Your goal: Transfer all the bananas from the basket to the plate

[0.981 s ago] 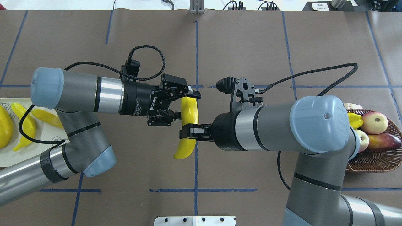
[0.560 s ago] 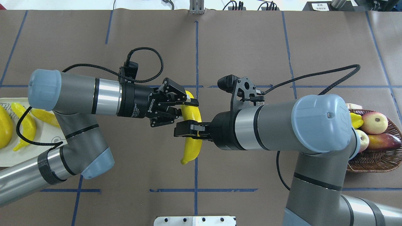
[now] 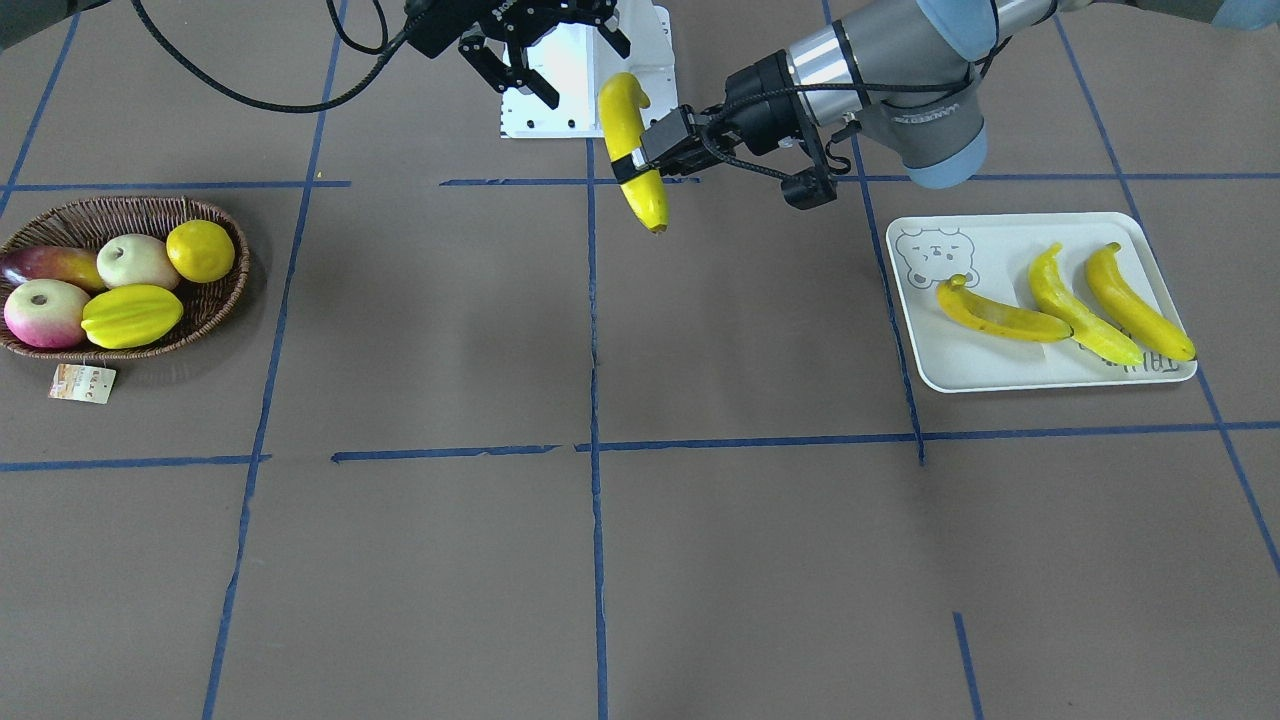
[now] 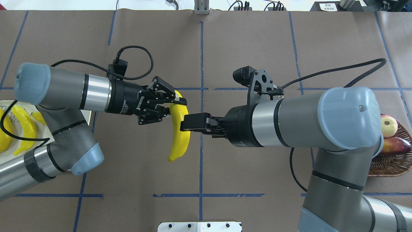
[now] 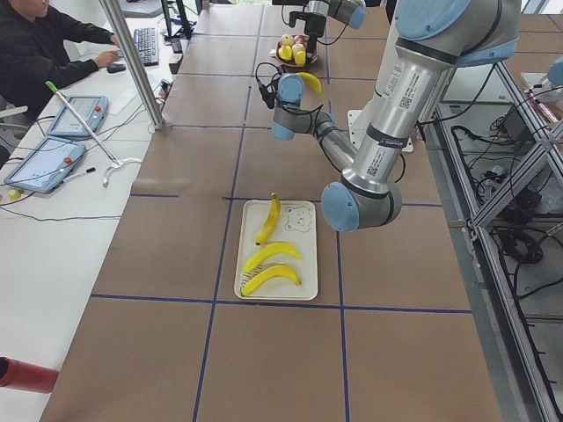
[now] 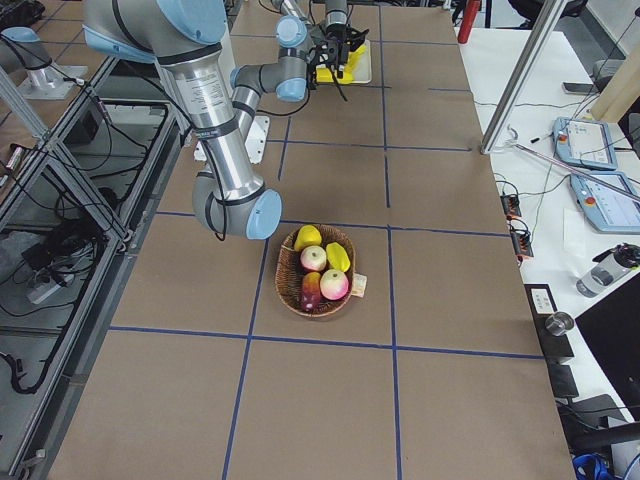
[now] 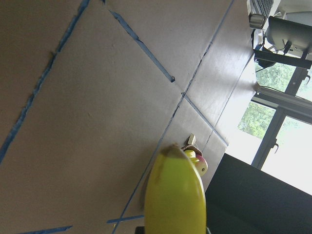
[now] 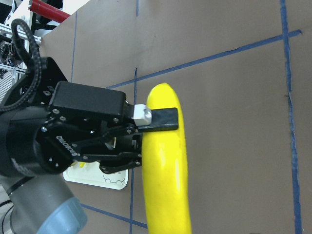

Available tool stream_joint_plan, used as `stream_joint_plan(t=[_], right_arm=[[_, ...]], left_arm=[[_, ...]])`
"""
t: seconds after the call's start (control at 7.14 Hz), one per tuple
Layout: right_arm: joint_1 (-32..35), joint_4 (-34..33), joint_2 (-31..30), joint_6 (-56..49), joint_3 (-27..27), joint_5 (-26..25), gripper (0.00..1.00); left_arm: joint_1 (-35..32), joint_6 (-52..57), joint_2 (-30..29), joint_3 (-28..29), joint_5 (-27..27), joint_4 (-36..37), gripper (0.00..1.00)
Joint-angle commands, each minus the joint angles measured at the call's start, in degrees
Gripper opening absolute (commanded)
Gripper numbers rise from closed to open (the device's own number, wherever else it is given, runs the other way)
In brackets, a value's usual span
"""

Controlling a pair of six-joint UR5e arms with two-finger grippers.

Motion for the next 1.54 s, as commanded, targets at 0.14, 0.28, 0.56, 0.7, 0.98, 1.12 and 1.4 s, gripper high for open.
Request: stream_joint_plan(t=[0.14, 0.28, 0.56, 0.7, 0.98, 1.12, 1.4], right_arm=[[4.79, -0.31, -6.05, -0.11, 4.99, 5.00, 1.00], [6.45, -0.48, -7.81, -0.11, 4.91, 4.83, 1.00], [9.62, -0.57, -10.98, -0.73, 4.73, 5.09, 1.00], [10.15, -0.57, -11.95, -0.73, 4.64, 5.09, 1.00], [10.86, -0.75, -12.48, -0.73, 4.64, 5.09, 1.00], [11.82, -0.75, -13.35, -0.73, 4.82, 5.18, 1.00], [12.79, -0.75, -14.32, -0.73, 4.56, 5.27, 1.00]], left_arm=[[-13.07, 10.93, 7.73, 0.05, -11.52, 4.89, 0.00], [-16.50, 18.89, 15.08, 0.40, -13.38, 4.81, 0.00], [-21.94, 32.10, 24.70, 2.15, -17.76, 4.89, 0.00], [-26.25, 35.20, 26.21, 4.42, -21.97, 4.55, 0.00], [-26.47, 41.19, 26.76, 11.70, -20.62, 3.49, 0.00], [-25.95, 41.21, 25.45, 13.83, -18.52, 3.92, 0.00], [-23.93, 41.12, 25.17, 14.55, -16.66, 3.84, 0.00]])
